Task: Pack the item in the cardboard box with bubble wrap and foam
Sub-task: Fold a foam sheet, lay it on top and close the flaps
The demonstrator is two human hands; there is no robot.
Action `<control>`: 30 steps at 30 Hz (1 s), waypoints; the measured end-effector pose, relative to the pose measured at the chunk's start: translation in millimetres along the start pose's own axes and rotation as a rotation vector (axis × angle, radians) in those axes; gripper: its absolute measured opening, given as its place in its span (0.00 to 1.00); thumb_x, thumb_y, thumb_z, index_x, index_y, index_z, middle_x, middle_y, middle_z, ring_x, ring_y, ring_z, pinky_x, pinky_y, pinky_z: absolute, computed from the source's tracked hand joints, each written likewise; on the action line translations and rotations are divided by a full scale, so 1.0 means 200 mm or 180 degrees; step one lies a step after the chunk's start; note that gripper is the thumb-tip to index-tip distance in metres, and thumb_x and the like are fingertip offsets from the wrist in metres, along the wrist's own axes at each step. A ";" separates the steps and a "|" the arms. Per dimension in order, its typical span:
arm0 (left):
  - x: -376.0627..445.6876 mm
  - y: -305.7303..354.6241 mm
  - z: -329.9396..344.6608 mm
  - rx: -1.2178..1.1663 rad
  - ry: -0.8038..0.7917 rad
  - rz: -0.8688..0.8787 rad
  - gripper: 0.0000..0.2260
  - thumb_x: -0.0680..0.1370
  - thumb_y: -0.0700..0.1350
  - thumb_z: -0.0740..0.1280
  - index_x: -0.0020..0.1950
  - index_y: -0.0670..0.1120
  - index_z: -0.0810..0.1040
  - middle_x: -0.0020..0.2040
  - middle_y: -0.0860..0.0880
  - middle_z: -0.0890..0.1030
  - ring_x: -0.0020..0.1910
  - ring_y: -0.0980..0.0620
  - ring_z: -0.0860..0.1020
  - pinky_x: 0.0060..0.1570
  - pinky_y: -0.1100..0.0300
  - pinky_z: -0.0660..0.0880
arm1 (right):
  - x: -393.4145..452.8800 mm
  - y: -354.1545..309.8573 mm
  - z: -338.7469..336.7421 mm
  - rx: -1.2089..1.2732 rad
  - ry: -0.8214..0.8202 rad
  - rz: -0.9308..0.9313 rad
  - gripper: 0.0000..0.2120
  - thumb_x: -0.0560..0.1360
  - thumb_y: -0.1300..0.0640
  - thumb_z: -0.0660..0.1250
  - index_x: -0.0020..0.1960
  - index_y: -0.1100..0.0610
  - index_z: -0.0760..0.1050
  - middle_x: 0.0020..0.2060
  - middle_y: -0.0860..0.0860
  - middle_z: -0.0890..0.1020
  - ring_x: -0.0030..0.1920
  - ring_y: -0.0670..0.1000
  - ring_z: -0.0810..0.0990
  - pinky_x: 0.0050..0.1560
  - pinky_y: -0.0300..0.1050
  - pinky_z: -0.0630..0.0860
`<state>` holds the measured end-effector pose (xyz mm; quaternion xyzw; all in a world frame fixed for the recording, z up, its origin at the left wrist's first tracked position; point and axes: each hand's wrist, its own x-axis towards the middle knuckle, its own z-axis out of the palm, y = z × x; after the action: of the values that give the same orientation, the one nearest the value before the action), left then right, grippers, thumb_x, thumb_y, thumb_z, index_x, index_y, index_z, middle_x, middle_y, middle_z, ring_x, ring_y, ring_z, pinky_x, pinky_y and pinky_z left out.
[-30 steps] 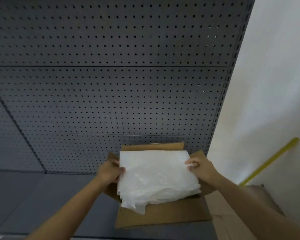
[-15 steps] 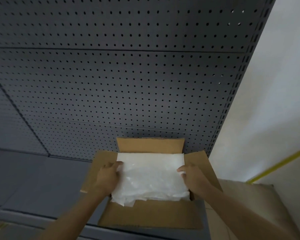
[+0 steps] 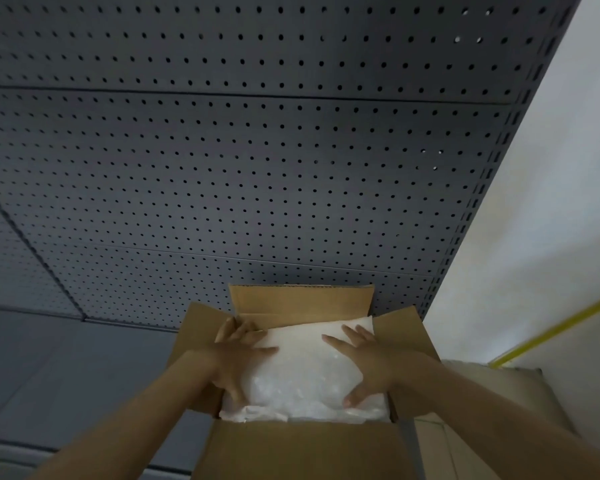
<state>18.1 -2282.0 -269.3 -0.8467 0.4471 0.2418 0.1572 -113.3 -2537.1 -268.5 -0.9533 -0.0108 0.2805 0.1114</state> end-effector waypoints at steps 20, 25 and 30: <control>0.10 0.10 0.15 -0.0402 -0.0307 0.0564 0.45 0.75 0.53 0.67 0.74 0.65 0.33 0.74 0.50 0.25 0.70 0.42 0.23 0.69 0.45 0.28 | 0.08 -0.01 0.13 -0.0023 -0.0554 0.0063 0.51 0.73 0.46 0.68 0.72 0.37 0.27 0.74 0.54 0.27 0.75 0.63 0.31 0.75 0.59 0.45; 0.11 0.10 0.20 -0.0365 -0.0127 0.0484 0.45 0.75 0.53 0.67 0.73 0.66 0.31 0.74 0.51 0.24 0.70 0.42 0.23 0.68 0.44 0.27 | 0.10 -0.03 0.24 -0.0113 -0.0300 0.0131 0.46 0.75 0.46 0.65 0.71 0.35 0.28 0.74 0.53 0.27 0.74 0.64 0.30 0.76 0.59 0.43; 0.10 0.07 0.23 -0.0397 -0.0023 0.0536 0.44 0.75 0.57 0.67 0.71 0.69 0.31 0.74 0.55 0.25 0.70 0.43 0.23 0.70 0.44 0.28 | 0.07 -0.06 0.28 -0.0084 -0.0183 0.0192 0.46 0.75 0.45 0.65 0.73 0.37 0.29 0.74 0.54 0.28 0.73 0.66 0.30 0.76 0.60 0.42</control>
<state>3.9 -2282.1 -319.5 -0.8134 0.5001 0.2845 0.0850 -130.6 -2512.1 -319.3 -0.9461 0.0111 0.3109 0.0900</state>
